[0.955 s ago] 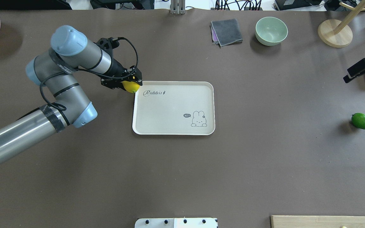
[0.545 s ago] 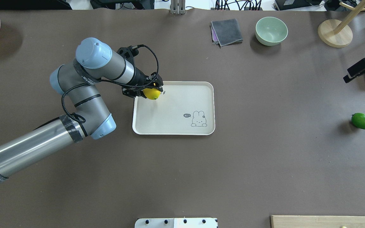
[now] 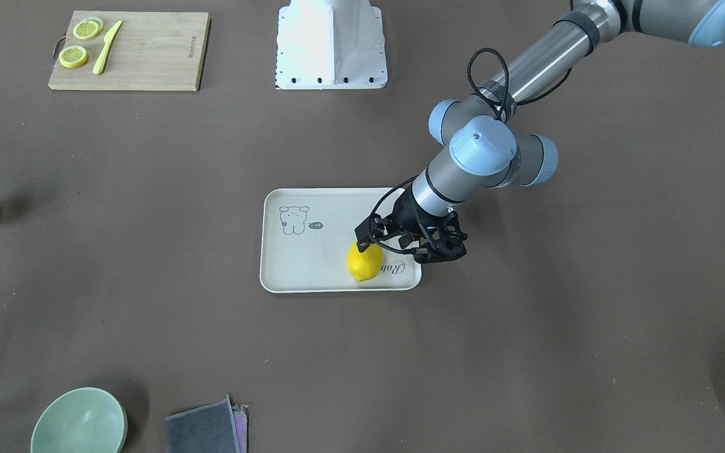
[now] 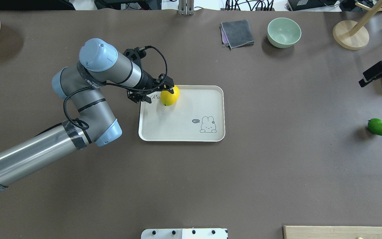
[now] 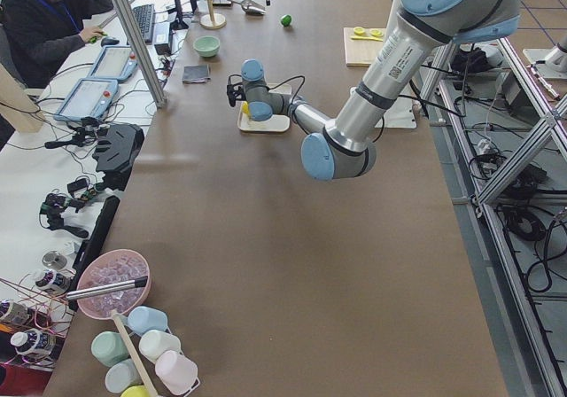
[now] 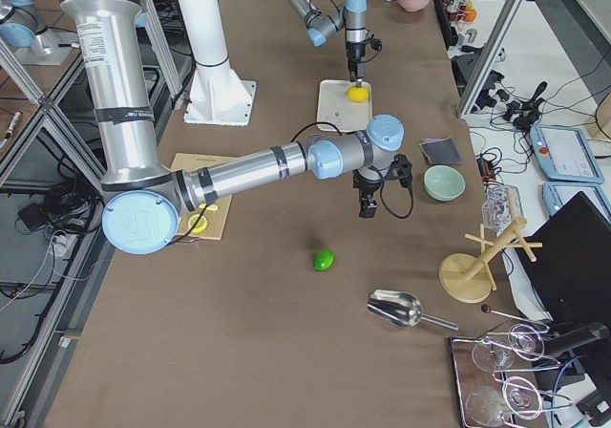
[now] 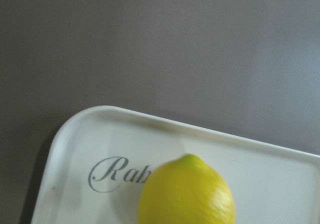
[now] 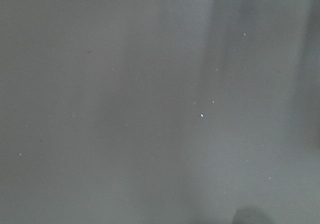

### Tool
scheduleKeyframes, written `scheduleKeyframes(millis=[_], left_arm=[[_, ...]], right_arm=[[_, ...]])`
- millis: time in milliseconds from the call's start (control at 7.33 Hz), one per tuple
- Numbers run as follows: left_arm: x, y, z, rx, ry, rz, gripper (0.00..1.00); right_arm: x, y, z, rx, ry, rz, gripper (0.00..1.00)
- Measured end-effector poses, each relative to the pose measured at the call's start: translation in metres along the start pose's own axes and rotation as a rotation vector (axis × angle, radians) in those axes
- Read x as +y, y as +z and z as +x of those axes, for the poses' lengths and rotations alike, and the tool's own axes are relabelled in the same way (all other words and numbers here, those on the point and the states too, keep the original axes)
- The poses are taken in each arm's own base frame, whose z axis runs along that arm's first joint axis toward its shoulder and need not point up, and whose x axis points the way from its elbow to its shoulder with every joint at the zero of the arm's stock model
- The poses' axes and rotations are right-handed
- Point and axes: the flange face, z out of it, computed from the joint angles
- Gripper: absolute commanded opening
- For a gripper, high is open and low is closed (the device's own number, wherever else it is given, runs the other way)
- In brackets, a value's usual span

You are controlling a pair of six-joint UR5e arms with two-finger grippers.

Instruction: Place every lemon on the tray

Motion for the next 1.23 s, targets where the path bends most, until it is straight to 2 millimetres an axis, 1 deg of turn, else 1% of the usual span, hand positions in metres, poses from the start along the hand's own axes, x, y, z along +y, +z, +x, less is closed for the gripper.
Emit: scheduleKeyframes(millis=[136,273,409,545,818,955,1091,1227], left_arm=[[-0.019,-0.015,-0.009,0.000,-0.013,0.016,0.98],[-0.044,-0.036,-0.026,-0.004,-0.036,0.028,0.98],[-0.073,-0.060,-0.049,-0.014,-0.038,0.049,0.98],[-0.100,-0.082,-0.077,-0.041,-0.003,0.071,0.98],[-0.143,-0.118,-0.145,-0.140,0.093,0.091,0.97],[-0.163,-0.138,-0.183,-0.203,0.182,0.084,0.97],[-0.183,-0.163,-0.228,-0.265,0.292,0.058,0.97],[-0.197,-0.187,-0.270,-0.316,0.396,0.023,0.97]], right_arm=[[0.000,0.001,-0.005,-0.003,0.007,-0.002,1.00],[-0.002,0.002,-0.011,-0.005,0.013,-0.004,1.00],[-0.003,0.006,-0.018,-0.006,0.016,-0.008,1.00],[-0.003,0.008,-0.027,-0.009,0.024,-0.011,1.00],[-0.001,0.006,-0.055,-0.018,0.050,-0.006,1.00],[-0.001,0.006,-0.066,-0.013,0.061,-0.002,1.00],[-0.001,0.007,-0.072,0.009,0.075,0.009,1.00],[0.003,0.009,-0.070,0.046,0.089,0.021,1.00]])
